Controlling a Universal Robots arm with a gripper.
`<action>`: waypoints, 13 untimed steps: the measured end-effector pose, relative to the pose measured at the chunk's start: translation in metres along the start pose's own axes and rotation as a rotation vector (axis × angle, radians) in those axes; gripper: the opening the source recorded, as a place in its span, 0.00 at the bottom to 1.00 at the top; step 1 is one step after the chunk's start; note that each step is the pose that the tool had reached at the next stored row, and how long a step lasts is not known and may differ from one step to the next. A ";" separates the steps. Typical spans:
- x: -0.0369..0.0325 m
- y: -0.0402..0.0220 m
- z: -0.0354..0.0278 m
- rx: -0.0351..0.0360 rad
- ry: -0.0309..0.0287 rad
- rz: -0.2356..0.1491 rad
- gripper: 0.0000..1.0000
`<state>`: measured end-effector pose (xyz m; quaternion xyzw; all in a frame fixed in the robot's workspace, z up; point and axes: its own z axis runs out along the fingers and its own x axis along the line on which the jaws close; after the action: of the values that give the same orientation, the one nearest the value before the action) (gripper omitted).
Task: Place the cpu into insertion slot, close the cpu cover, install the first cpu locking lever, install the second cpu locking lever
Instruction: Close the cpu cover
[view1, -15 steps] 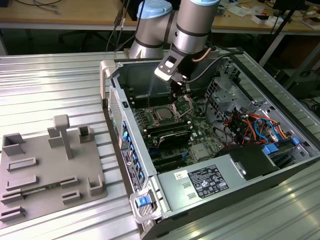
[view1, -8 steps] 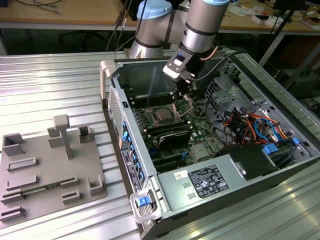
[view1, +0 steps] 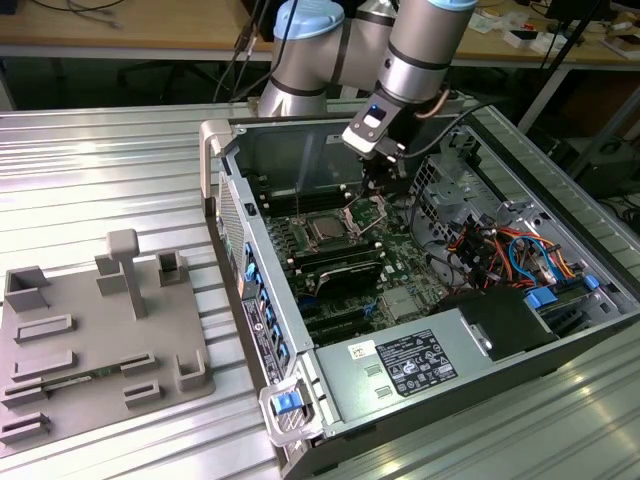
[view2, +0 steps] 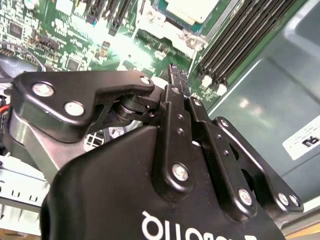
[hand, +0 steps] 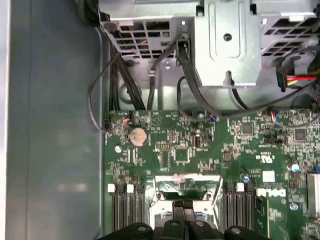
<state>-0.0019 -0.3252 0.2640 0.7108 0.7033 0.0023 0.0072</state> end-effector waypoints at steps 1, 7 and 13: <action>0.0009 0.0038 0.0000 0.0029 -0.0001 0.000 0.11; 0.0075 0.0192 0.0002 0.0138 -0.0004 0.000 0.11; 0.0103 0.0392 0.0019 0.0228 -0.0003 0.000 0.11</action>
<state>0.0375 -0.3153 0.2625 0.7108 0.7034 -0.0058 -0.0008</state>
